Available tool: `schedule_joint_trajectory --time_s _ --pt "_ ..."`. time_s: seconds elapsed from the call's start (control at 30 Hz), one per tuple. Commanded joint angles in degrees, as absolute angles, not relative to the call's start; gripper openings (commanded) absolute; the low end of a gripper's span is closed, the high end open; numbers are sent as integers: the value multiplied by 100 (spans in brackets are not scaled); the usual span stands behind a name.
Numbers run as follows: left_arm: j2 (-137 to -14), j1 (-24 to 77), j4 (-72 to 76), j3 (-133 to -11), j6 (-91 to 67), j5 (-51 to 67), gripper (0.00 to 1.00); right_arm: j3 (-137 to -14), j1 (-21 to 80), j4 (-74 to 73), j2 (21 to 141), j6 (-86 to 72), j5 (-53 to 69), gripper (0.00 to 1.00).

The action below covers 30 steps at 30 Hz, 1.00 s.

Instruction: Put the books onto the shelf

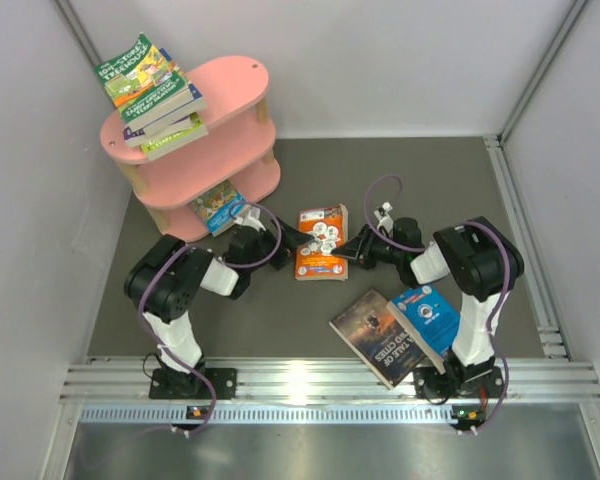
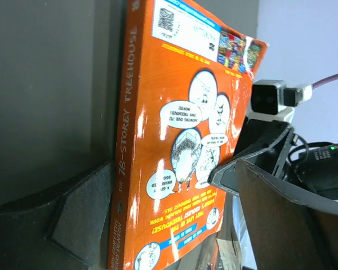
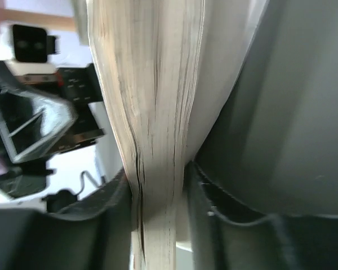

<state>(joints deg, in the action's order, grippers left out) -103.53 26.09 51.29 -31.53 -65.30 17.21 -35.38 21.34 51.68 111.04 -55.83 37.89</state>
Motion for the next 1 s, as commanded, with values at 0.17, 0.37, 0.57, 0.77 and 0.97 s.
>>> schedule_joint_trajectory --time_s 0.17,0.37,0.57,0.77,0.97 --pt "-10381 2830 5293 -2593 -7102 2575 91 -3269 2487 5037 11215 -6047 4395 12" --pt "-9371 2830 3931 -2636 -6435 2259 93 -3208 2487 4984 10812 -6178 4307 0" --pt "-7850 2821 1812 -2655 -5538 1451 99 -3006 2470 5105 10039 -6520 4298 0" --pt "-6751 2786 1248 -2207 -5607 1152 99 -2628 2470 6552 9703 -7643 4377 0" --pt "-6153 2777 1616 -1750 -5967 1335 99 -2312 2505 8470 10246 -8919 4430 0"
